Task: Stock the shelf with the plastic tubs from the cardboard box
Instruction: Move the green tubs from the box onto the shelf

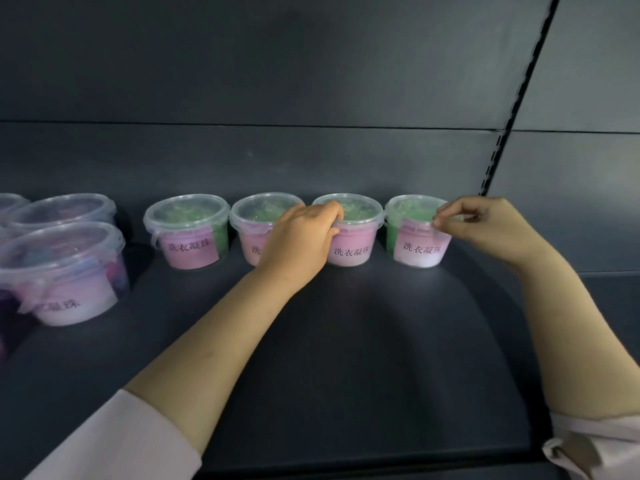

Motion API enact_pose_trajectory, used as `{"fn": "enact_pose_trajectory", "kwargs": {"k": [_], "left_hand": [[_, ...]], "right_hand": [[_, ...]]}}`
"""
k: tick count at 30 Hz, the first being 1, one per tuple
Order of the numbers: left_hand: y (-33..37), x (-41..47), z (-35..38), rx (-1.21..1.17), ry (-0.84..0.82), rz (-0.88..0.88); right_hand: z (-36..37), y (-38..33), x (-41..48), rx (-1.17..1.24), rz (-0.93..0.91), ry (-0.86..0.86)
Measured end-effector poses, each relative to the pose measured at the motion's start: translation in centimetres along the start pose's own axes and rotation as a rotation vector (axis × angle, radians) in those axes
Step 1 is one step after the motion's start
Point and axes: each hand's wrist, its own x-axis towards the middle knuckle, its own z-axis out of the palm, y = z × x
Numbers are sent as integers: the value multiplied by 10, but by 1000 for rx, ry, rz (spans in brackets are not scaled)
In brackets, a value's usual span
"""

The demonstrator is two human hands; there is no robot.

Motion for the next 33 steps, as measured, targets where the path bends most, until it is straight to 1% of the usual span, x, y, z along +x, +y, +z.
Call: {"fn": "enact_pose_trajectory", "kwargs": {"k": [3, 8, 9, 13, 15, 21, 25, 28, 31, 33], "left_hand": [[3, -1, -1, 18, -14, -3], [7, -3, -3, 40, -26, -5], [7, -4, -3, 47, -27, 6], [10, -5, -3, 91, -30, 61], [11, -4, -3, 109, -18, 66], [5, -5, 7, 159, 17, 56], [8, 1, 2, 171, -85, 54], [15, 3, -16, 142, -128, 31], [28, -8, -51, 32, -61, -7], [38, -29, -79, -12, -6, 28]], "right_hand": [[3, 1, -3, -2, -4, 31], [5, -2, -5, -122, -15, 39], [6, -3, -5, -161, -38, 39], [11, -12, -8, -352, -222, 69], [15, -13, -8, -395, -248, 54], [22, -9, -5, -380, -215, 58], [21, -20, -14, -372, -147, 54], [20, -41, -36, -416, -147, 106], [12, -72, -76, -465, -180, 148], [6, -92, -110, -498, -183, 170]]}}
